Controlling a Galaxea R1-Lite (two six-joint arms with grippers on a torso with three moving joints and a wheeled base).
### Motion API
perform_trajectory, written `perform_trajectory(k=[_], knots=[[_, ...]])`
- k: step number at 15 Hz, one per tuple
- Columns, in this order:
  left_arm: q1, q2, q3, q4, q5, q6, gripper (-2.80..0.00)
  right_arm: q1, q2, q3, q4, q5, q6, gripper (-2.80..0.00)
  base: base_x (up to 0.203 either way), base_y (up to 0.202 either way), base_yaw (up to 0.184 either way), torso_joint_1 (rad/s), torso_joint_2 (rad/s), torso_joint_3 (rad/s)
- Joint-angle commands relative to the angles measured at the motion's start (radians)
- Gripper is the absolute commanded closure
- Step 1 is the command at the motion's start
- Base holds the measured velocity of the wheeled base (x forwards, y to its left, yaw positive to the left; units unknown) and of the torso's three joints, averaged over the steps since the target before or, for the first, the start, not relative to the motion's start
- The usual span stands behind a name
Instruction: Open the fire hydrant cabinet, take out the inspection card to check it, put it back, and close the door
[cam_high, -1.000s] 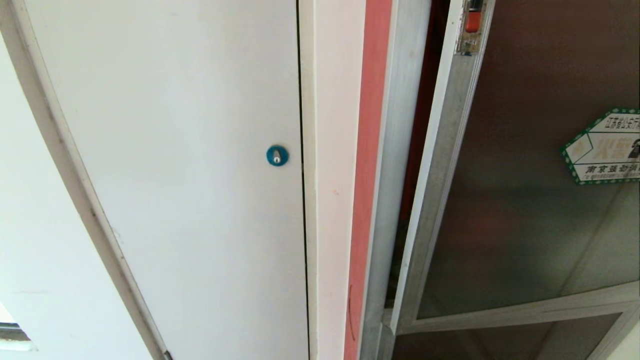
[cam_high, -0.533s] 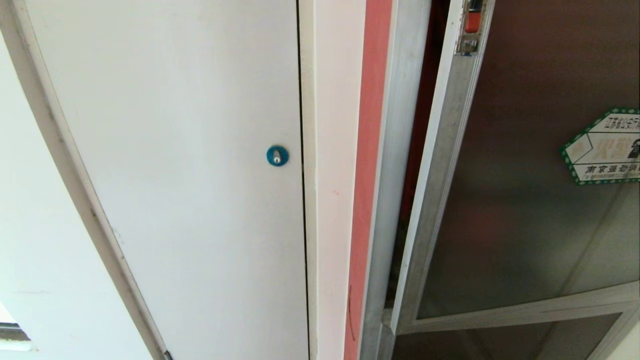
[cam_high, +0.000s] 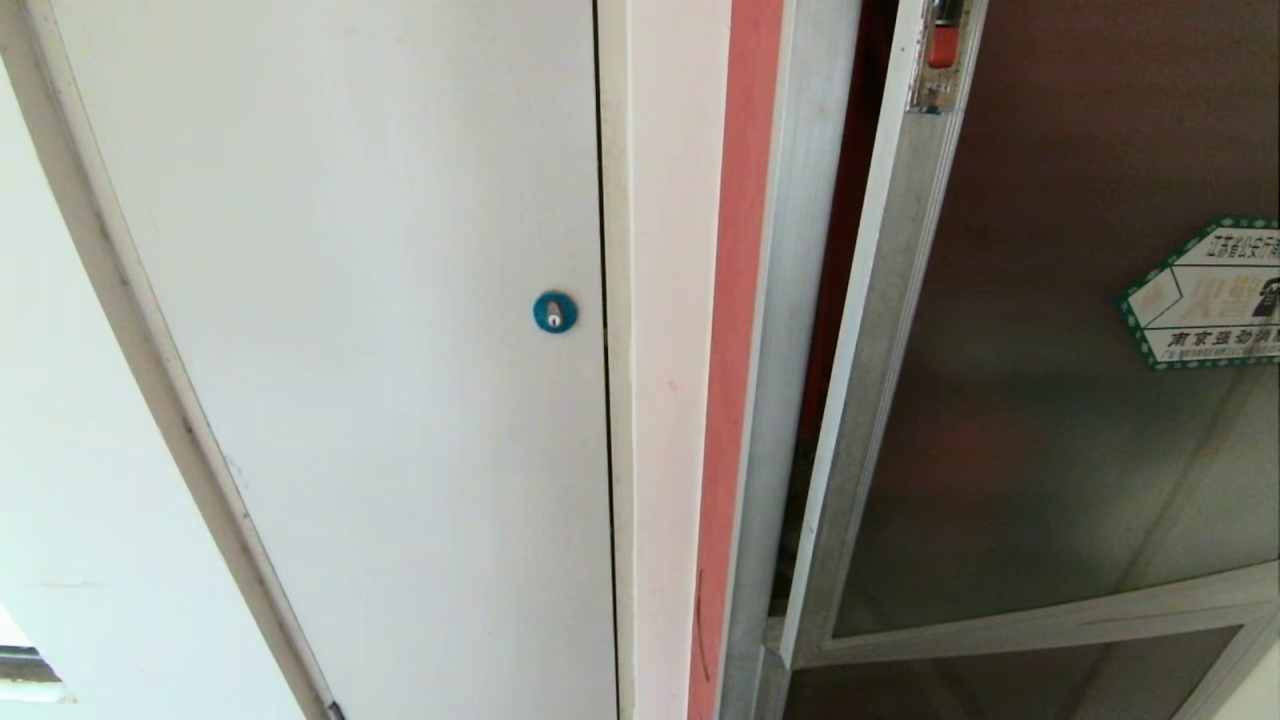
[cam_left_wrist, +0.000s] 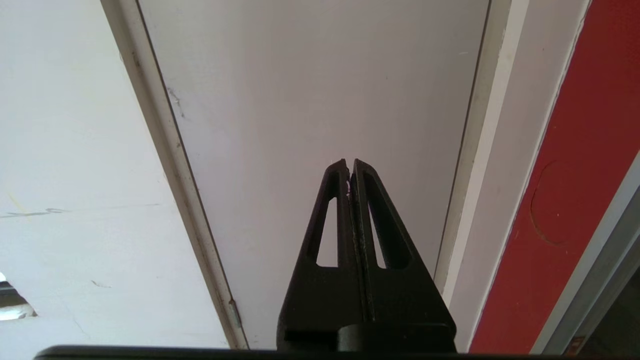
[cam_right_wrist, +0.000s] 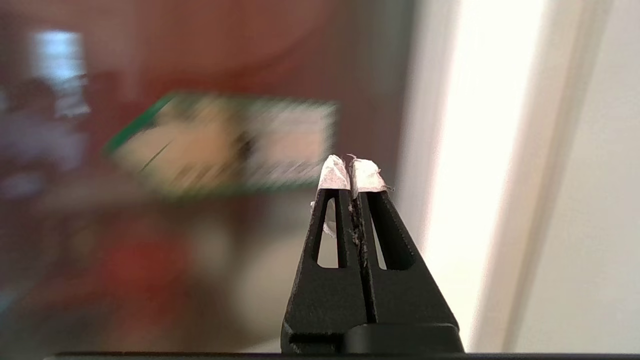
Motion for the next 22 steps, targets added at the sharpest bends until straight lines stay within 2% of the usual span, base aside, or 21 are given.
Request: perform_trajectory(k=[1,4,8,9,10,16,18,22], knots=[[0.0,0.0,0.028,-0.001,-0.001,0.0,0.0,-0.006,-0.157,0.134,0.006,0.1,0.014,0.0,0.0,0.0,0.0,0.0,0.0,0.0],[0.0,0.0,0.028,-0.001,-0.001,0.0,0.0,0.005,-0.29,0.347,0.028,0.237,0.062,0.0,0.0,0.0,0.0,0.0,0.0,0.0],[-0.001,0.0,0.028,-0.001,-0.001,0.0,0.0,0.009,-0.304,0.632,-0.16,0.349,0.134,0.0,0.0,0.0,0.0,0.0,0.0,0.0],[-0.001,0.0,0.028,-0.001,-0.001,0.0,0.0,0.009,-0.305,0.669,-0.19,0.371,0.152,0.0,0.0,0.0,0.0,0.0,0.0,0.0],[0.0,0.001,0.028,-0.001,-0.001,0.0,0.0,0.009,-0.305,0.671,-0.178,0.384,0.192,0.0,0.0,0.0,0.0,0.0,0.0,0.0],[0.0,0.0,0.028,-0.001,-0.001,0.0,0.0,0.009,-0.306,0.67,0.046,0.385,0.196,0.0,0.0,0.0,0.0,0.0,0.0,0.0],[0.0,0.0,0.028,-0.001,-0.001,0.0,0.0,0.009,-0.306,0.671,0.052,0.384,0.226,0.0,0.0,0.0,0.0,0.0,0.0,0.0],[-0.001,0.0,0.028,-0.001,-0.001,0.0,0.0,0.009,-0.306,0.67,0.051,0.384,0.229,0.0,0.0,0.0,0.0,0.0,0.0,0.0]])
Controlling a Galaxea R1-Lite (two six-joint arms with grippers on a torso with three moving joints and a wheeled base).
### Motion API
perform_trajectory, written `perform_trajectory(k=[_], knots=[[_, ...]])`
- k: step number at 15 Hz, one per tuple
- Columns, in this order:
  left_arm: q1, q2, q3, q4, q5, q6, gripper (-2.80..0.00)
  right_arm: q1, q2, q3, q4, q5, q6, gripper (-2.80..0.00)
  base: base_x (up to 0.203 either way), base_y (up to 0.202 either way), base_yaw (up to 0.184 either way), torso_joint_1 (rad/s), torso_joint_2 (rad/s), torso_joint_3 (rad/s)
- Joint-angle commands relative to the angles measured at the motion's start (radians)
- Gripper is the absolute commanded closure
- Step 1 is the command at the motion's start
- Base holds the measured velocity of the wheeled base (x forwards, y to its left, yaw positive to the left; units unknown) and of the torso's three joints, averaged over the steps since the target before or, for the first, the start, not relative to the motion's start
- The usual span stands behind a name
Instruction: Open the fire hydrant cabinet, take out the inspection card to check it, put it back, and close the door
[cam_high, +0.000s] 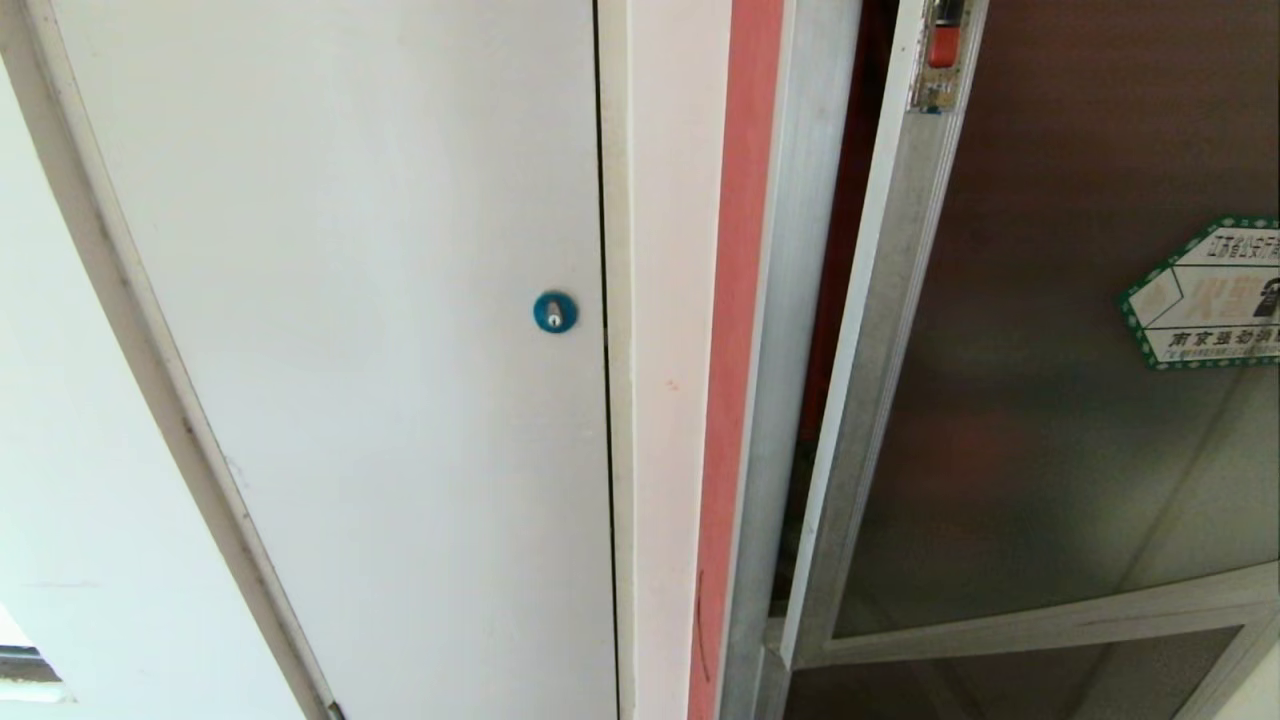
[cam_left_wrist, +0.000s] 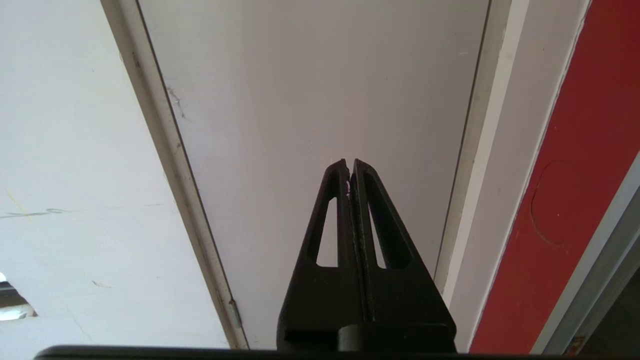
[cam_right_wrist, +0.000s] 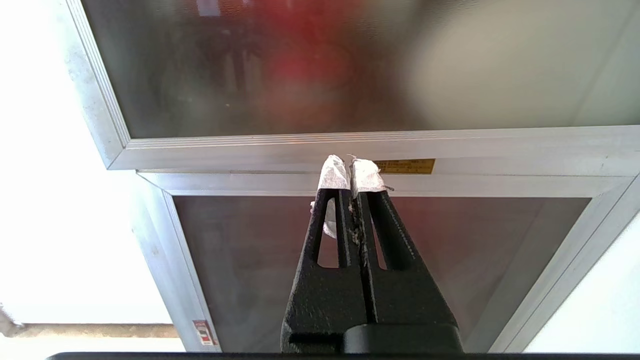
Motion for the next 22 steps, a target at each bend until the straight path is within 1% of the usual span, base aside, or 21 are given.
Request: perform_trajectory(k=[1,13,14,15,16,18,21,22], knots=[[0.0,0.0,0.028,-0.001,0.0,0.0,0.0,0.0,0.002,0.0,0.0,-0.001,0.007,0.0,0.0,0.0,0.0,0.0,0.0,0.0],[0.0,0.0,0.028,-0.001,0.0,0.005,0.0,0.0,0.002,0.0,0.0,-0.001,0.007,0.0,0.0,0.0,0.0,0.0,0.0,0.0],[0.0,0.0,0.028,-0.001,0.004,-0.005,0.0,0.002,0.002,0.0,0.0,-0.001,0.007,0.0,0.0,0.0,0.0,0.0,0.0,0.0],[0.0,0.0,0.025,-0.004,0.026,-0.005,0.0,0.0,0.002,0.0,0.0,-0.001,0.007,0.0,0.0,0.0,0.0,0.0,0.0,0.0],[0.0,0.0,0.0,-0.003,0.033,-0.007,0.0,0.0,0.002,0.0,0.0,-0.001,0.007,0.0,0.0,0.0,0.0,0.0,0.0,0.0],[0.0,0.05,-0.101,0.005,0.016,-0.007,0.0,0.0,0.002,0.0,0.0,-0.001,0.007,0.0,0.0,0.0,0.0,0.0,0.0,0.0],[-0.011,0.3,-0.294,0.0,-0.039,-0.009,0.0,0.002,0.002,0.0,0.0,-0.001,0.007,0.0,0.0,0.0,0.0,0.0,0.0,0.0],[-0.016,0.385,-0.391,-0.001,-0.081,-0.011,0.0,0.0,0.002,0.0,0.0,-0.001,0.007,0.0,0.0,0.0,0.0,0.0,0.0,0.0]])
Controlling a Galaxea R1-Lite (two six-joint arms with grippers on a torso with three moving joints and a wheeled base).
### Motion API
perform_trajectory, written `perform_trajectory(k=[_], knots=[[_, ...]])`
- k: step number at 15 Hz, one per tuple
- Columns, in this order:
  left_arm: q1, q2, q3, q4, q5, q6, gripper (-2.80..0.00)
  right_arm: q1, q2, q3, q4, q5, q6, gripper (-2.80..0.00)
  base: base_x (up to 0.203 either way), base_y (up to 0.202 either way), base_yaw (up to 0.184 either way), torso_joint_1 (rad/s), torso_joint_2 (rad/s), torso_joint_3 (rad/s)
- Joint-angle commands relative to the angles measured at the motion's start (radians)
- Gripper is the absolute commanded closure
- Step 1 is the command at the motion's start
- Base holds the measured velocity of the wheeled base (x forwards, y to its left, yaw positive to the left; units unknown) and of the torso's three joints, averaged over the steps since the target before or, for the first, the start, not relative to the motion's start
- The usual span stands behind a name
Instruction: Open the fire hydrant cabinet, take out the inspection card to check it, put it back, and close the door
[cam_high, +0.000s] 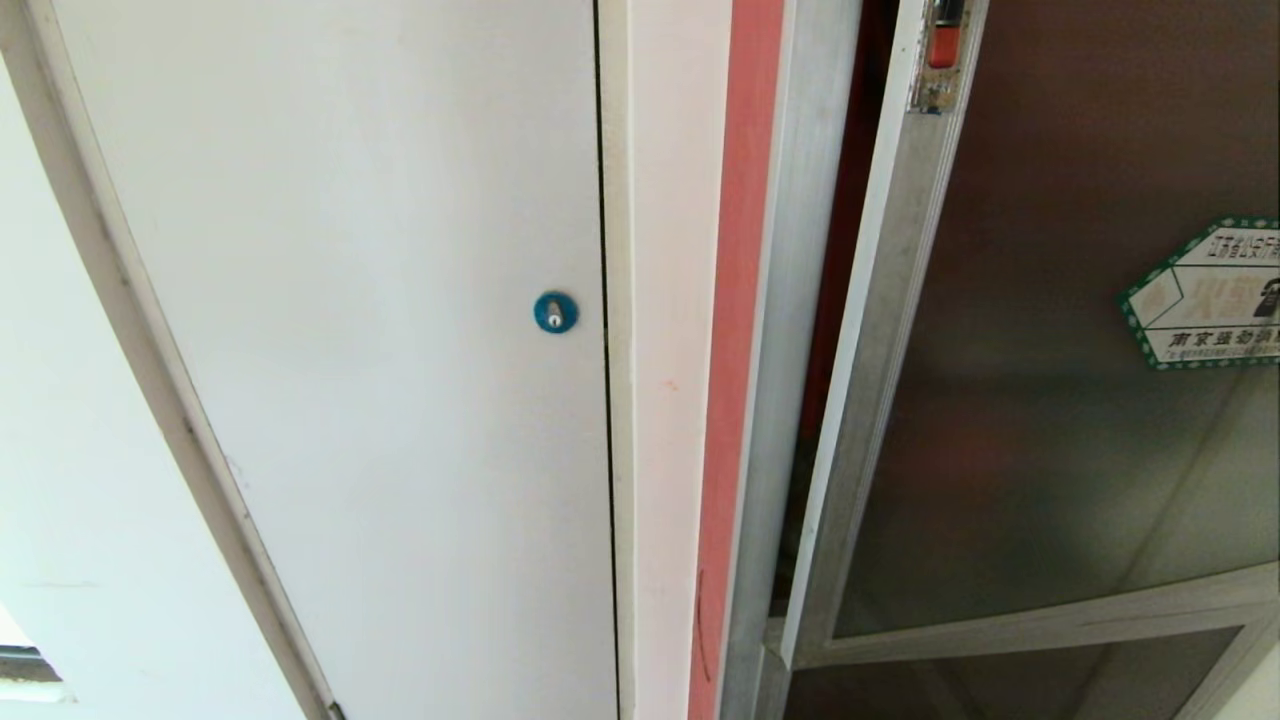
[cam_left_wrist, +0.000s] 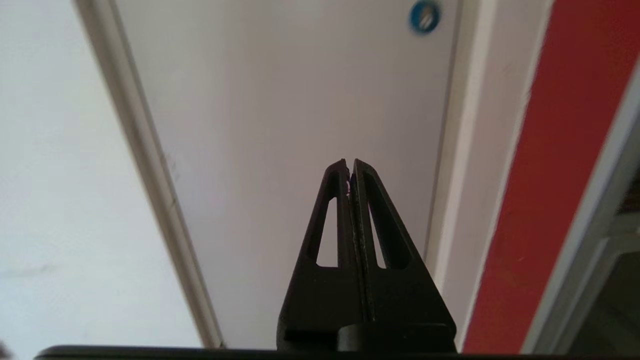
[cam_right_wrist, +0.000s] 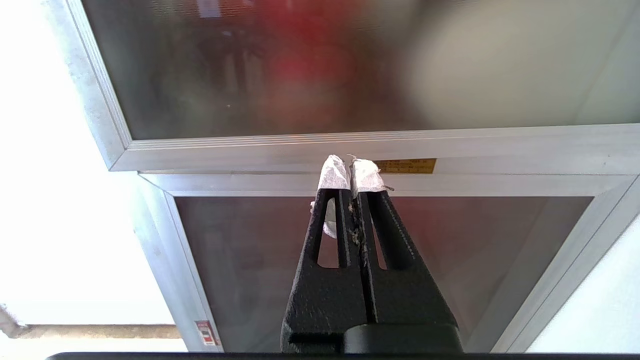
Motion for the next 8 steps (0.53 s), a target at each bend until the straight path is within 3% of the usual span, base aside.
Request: perform_trajectory(k=[1,4,5,8], knots=[[-0.009,0.258,-0.205,-0.003,-0.102,-0.004,0.0,0.0,0.002,0.0,0.0,0.0,0.0,0.0,0.0,0.0,0.0,0.0,0.0,0.0],[-0.026,0.483,-0.403,-0.002,-0.358,-0.032,0.0,0.0,0.002,0.0,0.0,0.0,0.0,0.0,0.0,0.0,0.0,0.0,0.0,0.0],[-0.062,0.549,-0.457,-0.001,-0.412,-0.046,0.0,0.0,0.002,0.0,0.0,0.0,0.0,0.0,0.0,0.0,0.0,0.0,0.0,0.0],[-0.326,0.712,-0.588,-0.002,-0.461,-0.1,0.0,0.0,0.002,0.0,0.0,0.0,0.0,0.0,0.0,0.0,0.0,0.0,0.0,0.0]])
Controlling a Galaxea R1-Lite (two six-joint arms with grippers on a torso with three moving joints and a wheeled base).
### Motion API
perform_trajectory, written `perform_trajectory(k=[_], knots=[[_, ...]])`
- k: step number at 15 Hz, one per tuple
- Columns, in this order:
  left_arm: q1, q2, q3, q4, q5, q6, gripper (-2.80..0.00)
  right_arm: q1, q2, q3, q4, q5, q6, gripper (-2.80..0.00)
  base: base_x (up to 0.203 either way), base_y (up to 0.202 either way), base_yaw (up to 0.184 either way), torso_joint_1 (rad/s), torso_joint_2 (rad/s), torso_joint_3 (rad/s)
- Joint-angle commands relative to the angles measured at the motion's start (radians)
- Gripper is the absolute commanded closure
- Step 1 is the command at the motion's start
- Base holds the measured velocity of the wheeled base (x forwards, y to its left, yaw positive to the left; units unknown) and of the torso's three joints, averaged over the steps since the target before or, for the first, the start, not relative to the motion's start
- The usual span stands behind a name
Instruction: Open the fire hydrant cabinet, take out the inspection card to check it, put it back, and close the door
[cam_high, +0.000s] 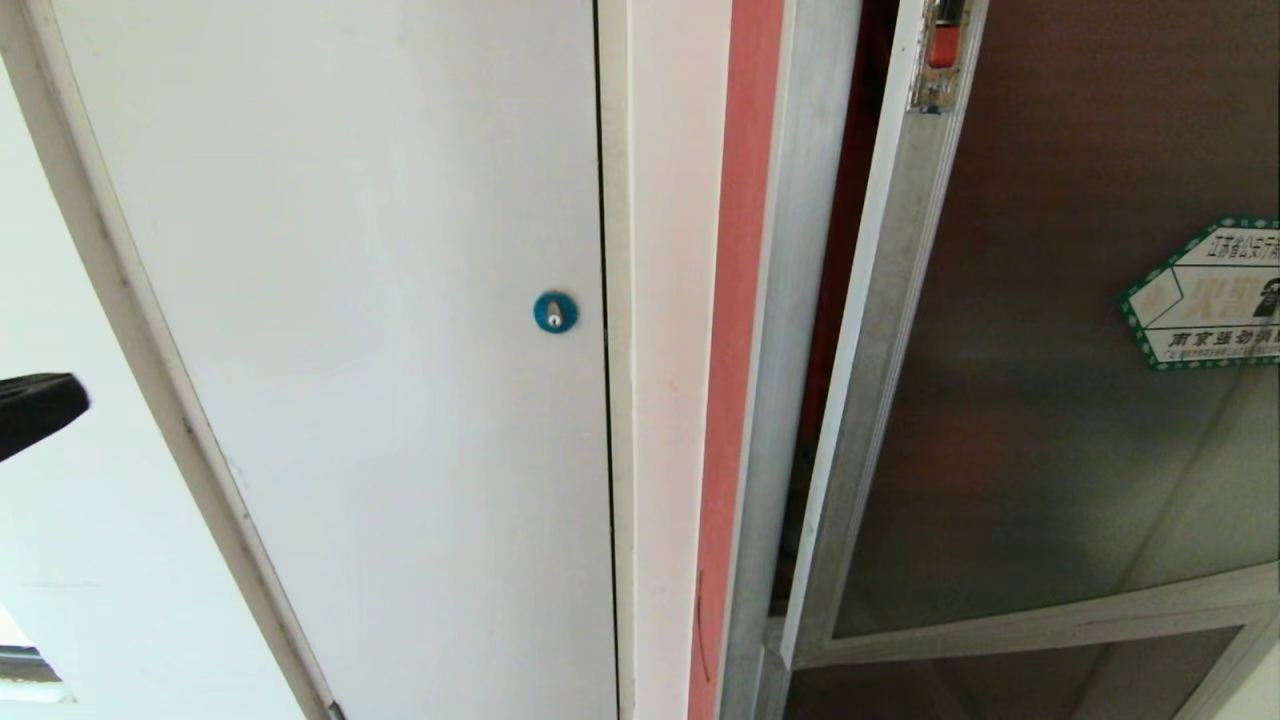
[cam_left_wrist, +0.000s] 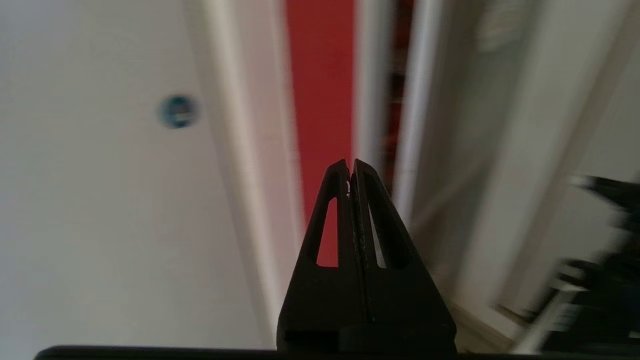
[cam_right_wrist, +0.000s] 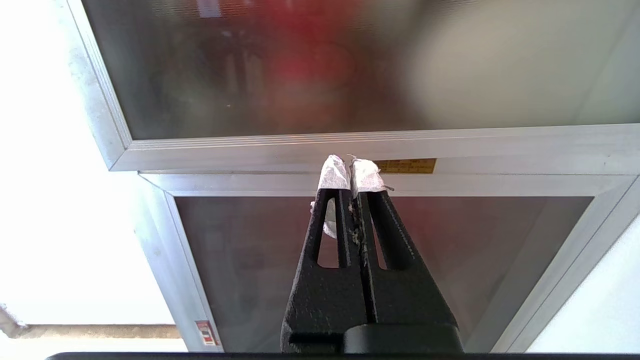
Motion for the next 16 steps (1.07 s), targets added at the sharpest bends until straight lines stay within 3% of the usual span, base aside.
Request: perform_trajectory(k=[1,6,11,16], knots=[[-0.187,0.221,-0.115,-0.003,-0.011,-0.023,0.0,0.0,0.002,0.0,0.0,0.0,0.0,0.0,0.0,0.0,0.0,0.0,0.0,0.0],[-0.412,0.496,-0.292,-0.008,0.041,-0.046,0.0,0.0,0.002,0.0,0.0,0.0,0.0,0.0,0.0,0.0,0.0,0.0,0.0,0.0],[-0.451,0.736,-0.351,-0.188,0.046,-0.049,0.0,0.0,0.002,0.0,0.0,0.0,0.0,0.0,0.0,0.0,0.0,0.0,0.0,0.0],[-0.49,0.889,-0.481,-0.217,0.046,-0.046,0.0,0.0,0.002,0.0,0.0,0.0,0.0,0.0,0.0,0.0,0.0,0.0,0.0,0.0]])
